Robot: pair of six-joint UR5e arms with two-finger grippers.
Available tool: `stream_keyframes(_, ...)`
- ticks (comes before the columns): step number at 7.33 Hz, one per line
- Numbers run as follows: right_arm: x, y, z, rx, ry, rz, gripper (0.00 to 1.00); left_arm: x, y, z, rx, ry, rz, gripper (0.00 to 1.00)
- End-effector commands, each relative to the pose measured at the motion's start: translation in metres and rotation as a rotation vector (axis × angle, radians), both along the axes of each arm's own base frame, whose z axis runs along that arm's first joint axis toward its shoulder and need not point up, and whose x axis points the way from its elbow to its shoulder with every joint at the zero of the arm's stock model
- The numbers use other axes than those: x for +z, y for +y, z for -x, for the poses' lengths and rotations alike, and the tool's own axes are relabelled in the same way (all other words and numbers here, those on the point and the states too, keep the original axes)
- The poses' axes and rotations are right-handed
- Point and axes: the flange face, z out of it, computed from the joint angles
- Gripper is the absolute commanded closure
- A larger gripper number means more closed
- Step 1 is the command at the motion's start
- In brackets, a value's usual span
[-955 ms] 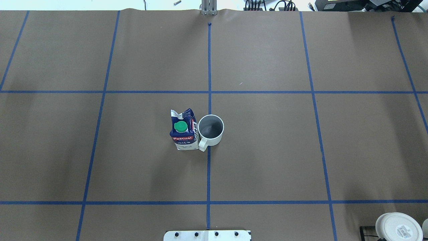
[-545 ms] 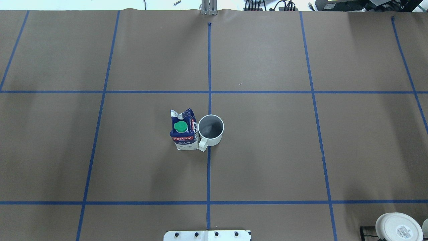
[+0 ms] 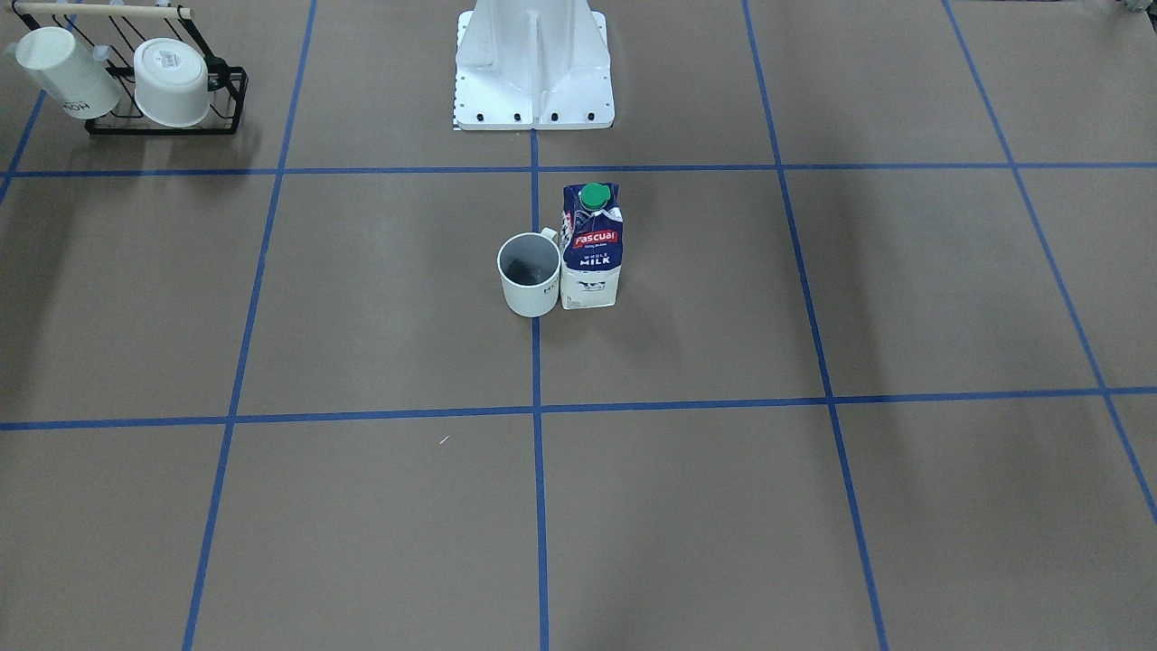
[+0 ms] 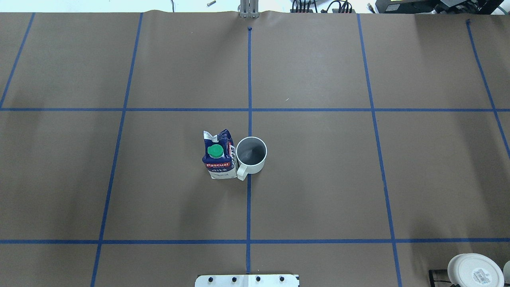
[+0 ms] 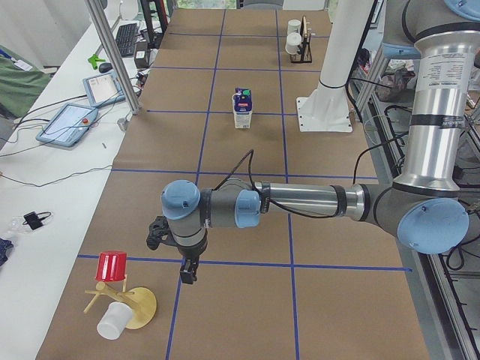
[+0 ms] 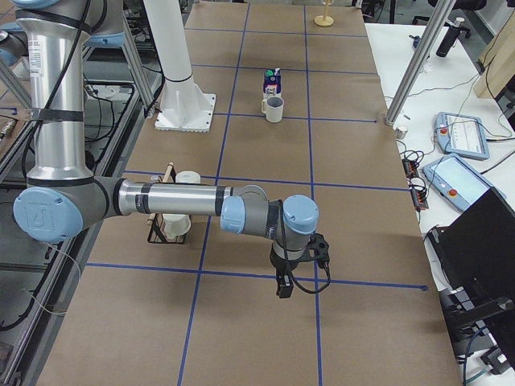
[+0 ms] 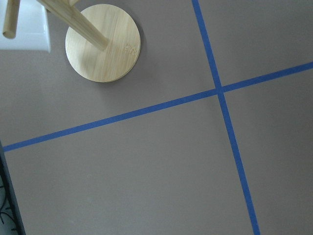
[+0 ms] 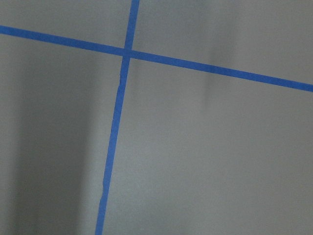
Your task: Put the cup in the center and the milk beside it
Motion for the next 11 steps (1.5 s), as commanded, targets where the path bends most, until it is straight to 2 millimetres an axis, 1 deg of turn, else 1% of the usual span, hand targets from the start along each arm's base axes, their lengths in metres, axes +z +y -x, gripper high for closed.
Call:
stream_keyframes(1,-0.002,0.000,0.000,0.000,-0.006,-0.004,0.00,-0.010,-0.002,-0.005,0.006,0.006,-0.021,0.02)
stream_keyframes(2,-0.003,0.000,0.000,0.000,-0.006,-0.005,0.00,-0.016,-0.004,-0.008,0.012,0.005,-0.033,0.02)
stream_keyframes(3,-0.004,-0.001,0.000,0.000,-0.006,-0.008,0.00,-0.015,-0.004,-0.012,0.020,0.005,-0.032,0.02)
stream_keyframes(7,-0.005,-0.001,0.002,0.002,-0.021,-0.008,0.00,-0.016,-0.004,-0.013,0.021,0.005,-0.033,0.02)
stream_keyframes(9,-0.008,-0.002,0.002,0.001,-0.026,-0.015,0.00,-0.015,-0.004,-0.013,0.021,0.005,-0.032,0.02)
stream_keyframes(10,-0.016,-0.003,0.002,-0.002,-0.026,-0.035,0.00,-0.015,-0.004,-0.013,0.021,0.005,-0.032,0.02)
stream_keyframes(11,-0.015,-0.001,0.002,0.001,-0.026,-0.029,0.00,-0.016,-0.004,-0.013,0.021,0.005,-0.032,0.02)
